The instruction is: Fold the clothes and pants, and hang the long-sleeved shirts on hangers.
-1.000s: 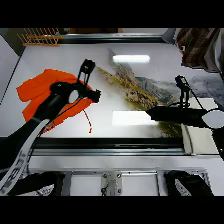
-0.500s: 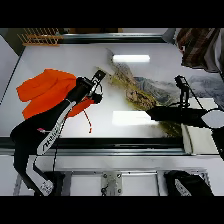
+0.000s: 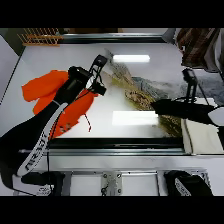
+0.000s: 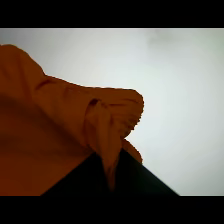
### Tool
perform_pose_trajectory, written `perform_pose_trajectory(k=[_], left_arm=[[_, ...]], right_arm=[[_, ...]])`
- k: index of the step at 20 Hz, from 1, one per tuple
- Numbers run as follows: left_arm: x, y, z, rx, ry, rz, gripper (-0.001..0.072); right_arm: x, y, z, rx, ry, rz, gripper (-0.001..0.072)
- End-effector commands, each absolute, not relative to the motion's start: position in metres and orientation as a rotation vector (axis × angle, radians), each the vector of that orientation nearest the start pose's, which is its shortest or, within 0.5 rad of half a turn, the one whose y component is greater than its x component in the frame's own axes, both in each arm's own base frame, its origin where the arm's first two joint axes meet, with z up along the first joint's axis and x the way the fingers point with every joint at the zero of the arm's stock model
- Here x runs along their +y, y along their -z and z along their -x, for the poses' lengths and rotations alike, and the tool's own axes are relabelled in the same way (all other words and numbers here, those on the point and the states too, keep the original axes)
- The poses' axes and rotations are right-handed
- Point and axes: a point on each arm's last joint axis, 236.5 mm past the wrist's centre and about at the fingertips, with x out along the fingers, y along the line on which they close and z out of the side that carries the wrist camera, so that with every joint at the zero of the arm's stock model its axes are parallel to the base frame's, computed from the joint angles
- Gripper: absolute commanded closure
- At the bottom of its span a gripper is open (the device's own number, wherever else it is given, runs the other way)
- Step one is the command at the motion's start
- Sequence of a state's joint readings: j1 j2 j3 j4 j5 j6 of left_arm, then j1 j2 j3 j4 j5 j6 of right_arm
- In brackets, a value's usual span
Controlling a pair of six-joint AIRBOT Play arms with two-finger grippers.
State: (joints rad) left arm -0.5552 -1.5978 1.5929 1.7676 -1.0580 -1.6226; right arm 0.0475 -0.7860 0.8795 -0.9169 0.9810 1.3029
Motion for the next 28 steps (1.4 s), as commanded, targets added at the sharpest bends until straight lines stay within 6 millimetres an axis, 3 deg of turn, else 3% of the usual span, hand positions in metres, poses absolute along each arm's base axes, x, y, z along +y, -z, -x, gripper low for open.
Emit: perform_pose_trajectory(k=[1,3,6,7,8,9,10,12,15,17,20,22,24,26,28], left_arm=[[-0.335,-0.109,-0.404,0.793,0.662,-0.378,0.0702],[-0.389,-0.119,-0.378,0.689,0.785,-0.404,0.0702],[-0.444,-0.094,-0.35,0.658,0.885,-0.433,0.07],[-0.451,-0.081,-0.346,0.683,0.891,-0.438,0.0556],[-0.452,-0.071,-0.347,0.723,0.874,-0.421,0.0223],[-0.444,-0.067,-0.353,0.775,0.834,-0.385,0.0035],[-0.429,-0.068,-0.364,0.833,0.774,-0.336,0.0032],[-0.378,-0.079,-0.394,0.911,0.619,-0.201,0.0032],[-0.277,-0.082,-0.421,0.964,0.395,-0.025,0.0033],[-0.21,-0.055,-0.412,1.048,0.273,0.054,0.0032],[-0.128,0.008,-0.373,1.211,0.1,0.217,0.0033],[-0.099,0.043,-0.347,1.294,0.01,0.402,0.0032],[-0.085,0.069,-0.334,1.33,-0.058,0.572,0.0032],[-0.08,0.086,-0.328,1.34,-0.086,0.656,0.0033],[-0.087,0.099,-0.325,1.369,-0.073,0.688,0.0033]], right_arm=[[0.089,-0.181,-0.352,0.646,-0.377,-0.227,0.0699],[0.071,-0.201,-0.357,0.596,-0.325,-0.248,0.0699],[0.058,-0.211,-0.354,0.568,-0.291,-0.254,0.0699],[0.058,-0.214,-0.352,0.559,-0.289,-0.254,0.0699],[0.058,-0.215,-0.351,0.553,-0.289,-0.252,0.0699],[0.058,-0.217,-0.35,0.549,-0.29,-0.25,0.0699],[0.058,-0.218,-0.349,0.546,-0.29,-0.25,0.0699],[0.058,-0.22,-0.348,0.542,-0.29,-0.249,0.0699],[0.059,-0.22,-0.348,0.54,-0.293,-0.251,0.0699],[0.059,-0.22,-0.348,0.54,-0.293,-0.252,0.0699],[0.059,-0.22,-0.348,0.541,-0.293,-0.252,0.0699],[0.059,-0.22,-0.348,0.54,-0.293,-0.252,0.0699],[0.059,-0.22,-0.348,0.54,-0.293,-0.252,0.0699],[0.059,-0.22,-0.348,0.54,-0.294,-0.254,0.0699],[0.061,-0.221,-0.348,0.539,-0.299,-0.261,0.0699]])
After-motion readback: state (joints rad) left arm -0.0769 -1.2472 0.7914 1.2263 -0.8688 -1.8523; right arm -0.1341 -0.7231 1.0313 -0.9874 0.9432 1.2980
